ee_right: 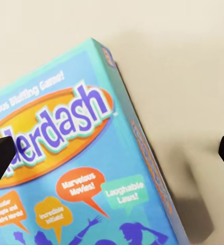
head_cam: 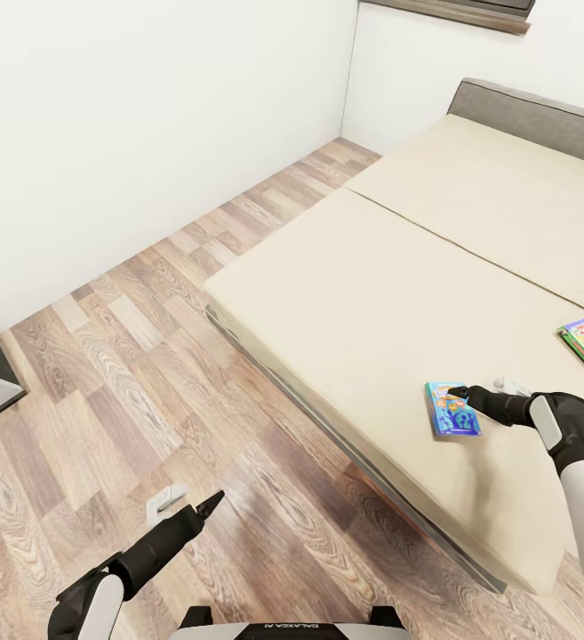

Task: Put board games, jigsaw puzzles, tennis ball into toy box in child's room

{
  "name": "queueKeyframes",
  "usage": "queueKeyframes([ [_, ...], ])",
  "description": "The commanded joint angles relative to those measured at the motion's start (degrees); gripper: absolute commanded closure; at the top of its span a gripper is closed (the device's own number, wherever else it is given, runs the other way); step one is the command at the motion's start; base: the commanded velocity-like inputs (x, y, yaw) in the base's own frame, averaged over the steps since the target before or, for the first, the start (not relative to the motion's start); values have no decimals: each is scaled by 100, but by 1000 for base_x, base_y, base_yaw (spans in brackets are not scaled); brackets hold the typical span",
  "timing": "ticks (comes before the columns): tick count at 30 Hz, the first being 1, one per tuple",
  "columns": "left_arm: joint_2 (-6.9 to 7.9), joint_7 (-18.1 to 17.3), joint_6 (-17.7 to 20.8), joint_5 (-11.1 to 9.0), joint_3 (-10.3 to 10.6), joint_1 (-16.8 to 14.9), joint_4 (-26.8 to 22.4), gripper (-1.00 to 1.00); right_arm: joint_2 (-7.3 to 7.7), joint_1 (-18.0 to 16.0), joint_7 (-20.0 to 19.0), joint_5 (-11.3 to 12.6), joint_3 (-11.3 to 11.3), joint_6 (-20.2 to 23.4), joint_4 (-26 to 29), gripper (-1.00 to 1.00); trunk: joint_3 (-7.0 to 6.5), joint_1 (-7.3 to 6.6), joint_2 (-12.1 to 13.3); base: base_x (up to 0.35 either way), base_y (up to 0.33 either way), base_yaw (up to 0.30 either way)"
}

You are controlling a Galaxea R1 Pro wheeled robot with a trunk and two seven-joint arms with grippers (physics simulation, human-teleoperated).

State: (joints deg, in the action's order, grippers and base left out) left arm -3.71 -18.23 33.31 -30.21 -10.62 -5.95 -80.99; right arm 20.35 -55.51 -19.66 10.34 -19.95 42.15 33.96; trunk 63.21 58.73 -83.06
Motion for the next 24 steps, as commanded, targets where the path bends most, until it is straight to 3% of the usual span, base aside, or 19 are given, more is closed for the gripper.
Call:
queueKeyframes([
  [1, -7, -16, 49, -29, -18, -3, -3, -100, -1, -3, -12, 9, -20, 33, 3, -100, 3, 0, -2, 0, 0, 0],
  [16, -7, -14, 44, -29, -19, -3, 1, -100, -4, 2, -39, 21, -3, 31, -12, -100, 3, 0, -2, 0, 0, 1],
  [24, -7, -14, 44, -29, -19, -3, 3, -100, -8, 4, -44, 22, -1, 31, -12, -100, -8, 0, -2, 0, 0, 108],
])
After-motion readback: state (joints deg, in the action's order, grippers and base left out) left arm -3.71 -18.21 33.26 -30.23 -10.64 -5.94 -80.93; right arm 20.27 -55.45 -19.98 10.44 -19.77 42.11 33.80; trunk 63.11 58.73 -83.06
